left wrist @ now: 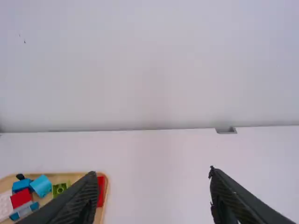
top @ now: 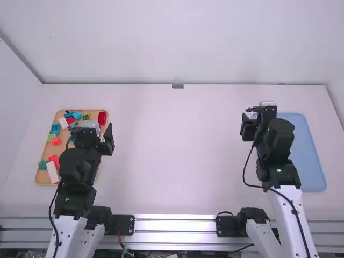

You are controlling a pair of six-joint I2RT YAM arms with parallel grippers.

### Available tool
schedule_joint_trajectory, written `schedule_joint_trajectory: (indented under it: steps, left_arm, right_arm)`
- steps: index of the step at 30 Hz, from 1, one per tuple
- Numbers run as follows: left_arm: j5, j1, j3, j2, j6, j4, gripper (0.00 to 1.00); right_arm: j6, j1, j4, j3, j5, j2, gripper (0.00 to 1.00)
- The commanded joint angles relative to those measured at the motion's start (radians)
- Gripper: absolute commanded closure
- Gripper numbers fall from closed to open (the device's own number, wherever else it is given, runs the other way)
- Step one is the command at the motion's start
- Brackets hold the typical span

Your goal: Assemble lego blocks to make yellow taxi

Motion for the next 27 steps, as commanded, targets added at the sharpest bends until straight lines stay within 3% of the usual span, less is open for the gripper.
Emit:
schedule_joint_trajectory:
  steps: [1,4,20,27]
  left_arm:
    - [0.01,0.004,-0.055,-0.059,-0.007,0.003,0.46]
    - [0.01,0.004,-0.125,-0.129,-0.007,0.003,0.53]
    - [0.01,0.004,-0.437,-0.441,-0.007,0.003,0.84]
    - [0.01,0.004,-0.453,-0.466,-0.007,0.003,0.93]
  right_arm:
    - [0.067,0.0,0.041,-0.059,0.004,-0.061,0.43]
    - [0.067,0.0,0.111,-0.129,0.004,-0.131,0.5]
    - [0.067,0.0,0.111,-0.492,0.004,-0.494,0.86]
    - [0.067,0.0,0.111,-0.609,0.004,-0.611,0.98]
